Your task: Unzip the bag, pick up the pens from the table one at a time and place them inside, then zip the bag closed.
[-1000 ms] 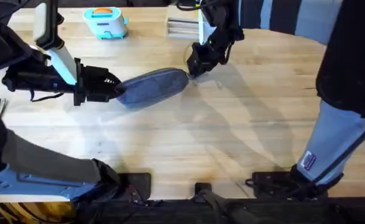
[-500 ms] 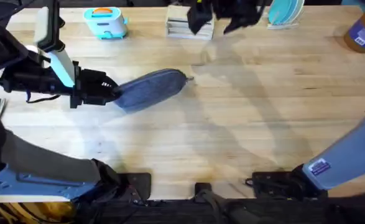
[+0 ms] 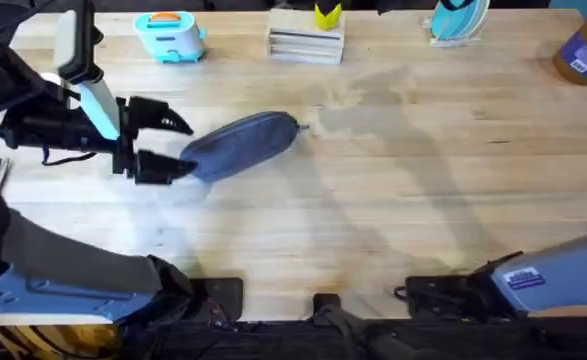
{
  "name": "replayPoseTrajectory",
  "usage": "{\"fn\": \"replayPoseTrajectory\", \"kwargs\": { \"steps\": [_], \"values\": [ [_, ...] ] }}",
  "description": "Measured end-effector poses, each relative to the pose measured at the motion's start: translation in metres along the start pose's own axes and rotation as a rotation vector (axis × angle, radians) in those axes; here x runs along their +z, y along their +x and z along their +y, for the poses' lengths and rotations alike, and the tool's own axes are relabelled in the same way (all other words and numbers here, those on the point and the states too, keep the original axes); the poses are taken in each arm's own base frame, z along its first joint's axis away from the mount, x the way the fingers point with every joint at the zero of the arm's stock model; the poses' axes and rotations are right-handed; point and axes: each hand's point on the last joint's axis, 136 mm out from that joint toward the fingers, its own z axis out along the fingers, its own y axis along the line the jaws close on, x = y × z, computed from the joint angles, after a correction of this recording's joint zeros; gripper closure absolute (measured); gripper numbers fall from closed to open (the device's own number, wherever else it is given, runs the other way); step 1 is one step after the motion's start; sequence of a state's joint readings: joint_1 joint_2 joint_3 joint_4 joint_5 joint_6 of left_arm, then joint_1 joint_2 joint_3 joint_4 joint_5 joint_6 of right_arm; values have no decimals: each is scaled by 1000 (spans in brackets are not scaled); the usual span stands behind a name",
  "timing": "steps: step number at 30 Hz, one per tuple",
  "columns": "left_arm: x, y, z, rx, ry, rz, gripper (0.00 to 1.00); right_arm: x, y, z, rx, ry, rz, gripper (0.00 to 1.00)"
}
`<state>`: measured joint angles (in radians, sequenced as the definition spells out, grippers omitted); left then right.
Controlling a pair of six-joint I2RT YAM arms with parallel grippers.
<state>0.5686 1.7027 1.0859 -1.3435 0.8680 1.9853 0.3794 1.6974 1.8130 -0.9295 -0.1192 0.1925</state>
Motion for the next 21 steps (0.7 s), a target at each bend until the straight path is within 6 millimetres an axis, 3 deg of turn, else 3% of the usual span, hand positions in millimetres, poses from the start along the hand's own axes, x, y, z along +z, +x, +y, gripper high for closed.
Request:
{"fn": "replayPoseTrajectory", "kwargs": {
  "steps": [2, 3, 12, 16, 21],
  "values": [
    [0, 1, 2, 5, -6, 2, 39, 0, 0, 0, -3, 0, 0, 4],
    [0, 1, 2, 8, -8, 3, 17, 0, 0, 0, -3, 0, 0, 4],
    [-3, -5, 0, -9, -2, -11, 6, -5, 8, -2, -82, 7, 30, 4],
    [-21, -22, 2, 25, -37, 12, 6, -29, 15, -13, -137, 68, 31, 3],
    [-63, -67, 15, 122, -202, 78, 6, -72, 31, -40, -144, 166, 40, 5]
  ]
}}
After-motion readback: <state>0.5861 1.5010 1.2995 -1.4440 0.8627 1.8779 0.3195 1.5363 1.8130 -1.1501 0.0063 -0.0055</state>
